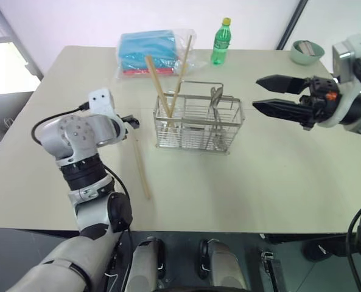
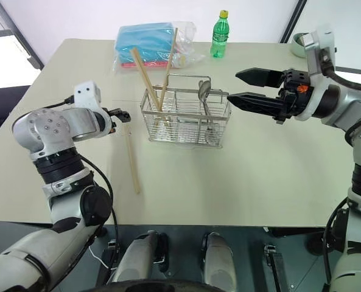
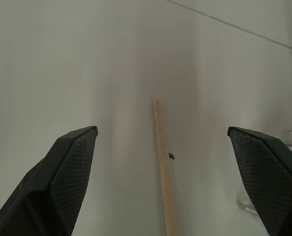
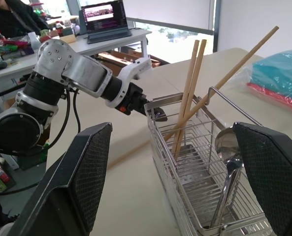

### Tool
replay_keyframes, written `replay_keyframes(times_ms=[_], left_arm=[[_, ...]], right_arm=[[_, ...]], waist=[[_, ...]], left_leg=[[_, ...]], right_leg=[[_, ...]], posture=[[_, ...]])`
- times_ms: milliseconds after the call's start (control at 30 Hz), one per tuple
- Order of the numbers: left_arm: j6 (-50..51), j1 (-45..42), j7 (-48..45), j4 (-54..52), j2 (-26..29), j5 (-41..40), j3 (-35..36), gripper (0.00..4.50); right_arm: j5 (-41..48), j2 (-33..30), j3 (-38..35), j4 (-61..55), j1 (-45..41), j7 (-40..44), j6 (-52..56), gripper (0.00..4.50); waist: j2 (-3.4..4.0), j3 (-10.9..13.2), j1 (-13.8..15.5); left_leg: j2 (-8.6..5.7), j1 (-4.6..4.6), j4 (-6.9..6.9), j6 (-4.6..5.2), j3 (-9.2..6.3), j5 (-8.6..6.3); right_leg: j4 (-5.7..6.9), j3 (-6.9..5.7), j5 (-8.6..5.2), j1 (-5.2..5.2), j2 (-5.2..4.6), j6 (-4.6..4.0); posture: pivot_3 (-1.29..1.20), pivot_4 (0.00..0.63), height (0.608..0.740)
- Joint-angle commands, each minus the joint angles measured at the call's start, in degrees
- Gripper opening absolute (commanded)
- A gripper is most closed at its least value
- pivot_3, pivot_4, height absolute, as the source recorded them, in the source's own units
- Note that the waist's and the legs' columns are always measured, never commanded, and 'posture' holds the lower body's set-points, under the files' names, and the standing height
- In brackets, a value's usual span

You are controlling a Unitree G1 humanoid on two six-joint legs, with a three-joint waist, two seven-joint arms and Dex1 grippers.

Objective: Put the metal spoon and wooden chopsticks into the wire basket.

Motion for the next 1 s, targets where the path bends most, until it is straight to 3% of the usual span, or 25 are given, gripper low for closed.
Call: replay_keyframes(times_ms=[33, 233, 333, 567, 600, 800, 1000], left_arm=[[-2.6, -0.5, -2.3, 4.1, -0.4, 2.0, -2.3, 4.45], [-2.4, -0.8, -3.5, 10.7, -2.5, 4.8, -1.6, 4.45], [-3.1, -0.1, -4.8, 11.4, -2.1, 5.8, -3.2, 3.72], [-4.3, -0.3, -4.5, 12.1, -2.4, 8.6, -0.6, 0.23], [-4.4, -0.4, -4.4, 11.8, -2.4, 8.8, -0.3, 0.04], [-9.9, -0.6, -4.2, 9.3, -0.5, 10.3, -0.2, 0.04], [-18.8, -3.3, -4.0, 8.4, 7.1, 11.1, 2.4, 0.04]], right_arm=[[1.7, 0.2, -2.2, -2.4, -0.1, -0.8, -0.1, 4.04], [2.7, 0.7, -2.8, -3.4, 0.5, -2.0, 0.1, 4.04], [3.0, 0.7, -3.0, -3.6, 1.0, -2.4, -0.1, 4.04], [3.2, 0.4, -3.0, -3.4, 1.2, -2.5, -0.3, 4.04], [3.1, 0.4, -3.0, -3.4, 1.2, -2.4, -0.3, 4.04], [2.9, 0.3, -2.9, -3.5, 1.4, -2.2, -0.7, 4.04], [2.7, 0.4, -2.7, -3.4, 1.1, -2.3, -1.2, 4.04]], waist=[[0.0, 0.0, 0.1], [0.04, 0.0, 0.1], [0.07, -0.1, 0.1], [0.08, -0.1, 1.0], [0.08, -0.1, 1.3], [0.07, -0.1, 1.3], [0.05, 0.0, 1.1]], left_leg=[[0.0, -0.01, 0.0, 0.0, -0.01, 0.0], [-0.01, 0.0, 0.0, 0.06, 0.0, -0.03], [-0.02, 0.07, 0.0, 0.18, -0.01, -0.11], [-0.04, 0.06, 0.0, 0.21, -0.01, -0.13], [-0.04, 0.06, 0.0, 0.21, 0.0, -0.13], [-0.03, 0.05, 0.0, 0.22, -0.01, -0.13], [0.01, -0.07, -0.04, 0.12, 0.04, -0.07]], right_leg=[[-0.01, -0.01, 0.0, 0.0, 0.0, 0.0], [0.0, -0.01, 0.0, -0.01, -0.03, 0.0], [0.01, -0.02, 0.0, 0.06, -0.05, 0.0], [0.01, -0.02, 0.01, 0.05, -0.1, -0.01], [0.01, -0.02, 0.01, 0.05, -0.1, -0.01], [0.01, -0.03, 0.01, 0.03, -0.11, -0.01], [0.04, 0.0, 0.02, -0.17, -0.05, -0.03]], posture=[[0.0, 0.15, 0.707], [0.0, 0.15, 0.707], [0.0, 0.15, 0.707], [0.0, 0.15, 0.707], [0.0, 0.15, 0.707], [0.0, 0.15, 0.707], [0.0, 0.15, 0.707]])
